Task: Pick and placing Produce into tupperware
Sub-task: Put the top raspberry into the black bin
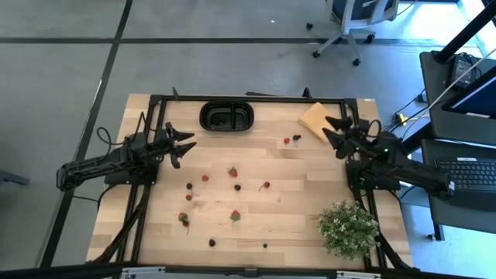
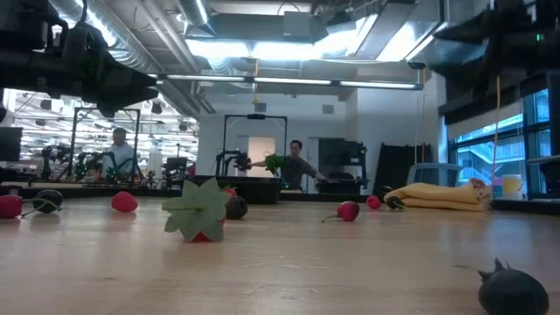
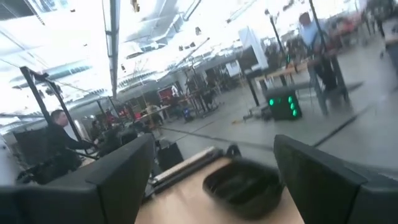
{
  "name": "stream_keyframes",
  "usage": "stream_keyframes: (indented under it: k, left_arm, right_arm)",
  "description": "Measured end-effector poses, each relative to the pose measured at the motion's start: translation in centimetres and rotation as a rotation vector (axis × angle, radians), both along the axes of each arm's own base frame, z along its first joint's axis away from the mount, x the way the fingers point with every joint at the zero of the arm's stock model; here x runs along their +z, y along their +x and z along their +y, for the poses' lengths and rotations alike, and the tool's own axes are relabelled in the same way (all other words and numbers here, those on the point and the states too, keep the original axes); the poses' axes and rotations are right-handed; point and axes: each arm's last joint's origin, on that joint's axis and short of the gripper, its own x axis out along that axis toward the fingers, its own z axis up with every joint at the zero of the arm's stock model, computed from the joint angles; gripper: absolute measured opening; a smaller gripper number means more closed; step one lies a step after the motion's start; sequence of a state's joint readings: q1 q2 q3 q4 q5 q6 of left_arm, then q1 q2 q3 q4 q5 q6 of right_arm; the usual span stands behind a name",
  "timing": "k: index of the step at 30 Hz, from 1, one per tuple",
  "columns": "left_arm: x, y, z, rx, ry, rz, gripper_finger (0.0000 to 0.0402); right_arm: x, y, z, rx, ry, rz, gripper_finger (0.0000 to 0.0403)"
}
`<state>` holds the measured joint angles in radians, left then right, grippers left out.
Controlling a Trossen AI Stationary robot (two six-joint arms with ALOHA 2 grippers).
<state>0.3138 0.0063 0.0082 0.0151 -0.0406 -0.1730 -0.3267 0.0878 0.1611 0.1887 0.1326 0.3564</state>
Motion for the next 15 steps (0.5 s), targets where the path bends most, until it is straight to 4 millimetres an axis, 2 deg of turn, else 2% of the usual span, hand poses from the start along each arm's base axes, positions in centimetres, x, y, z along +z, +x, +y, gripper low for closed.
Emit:
stream_keyframes:
  k: [3,7,11,15]
  left_arm:
    - [0.0,0.0,0.0,0.0,0.0,0.0,0.0182]
    - [0.0,0.0,0.0,0.0,0.0,0.0,0.0182]
    - [0.0,0.0,0.0,0.001,0.0,0.0,0.0182]
    - [0.0,0.0,0.0,0.001,0.0,-0.001,0.0182]
  right_arm:
    - [3.0,0.2,-0.1,-0.014,-0.048,0.014,0.033]
    - [7.3,1.5,-0.5,-0.015,-0.03,0.148,0.033]
    - [10.7,4.3,-1.5,-0.007,0.061,0.404,0.0329]
    - [12.6,7.8,-3.0,-0.039,0.162,0.699,0.0329]
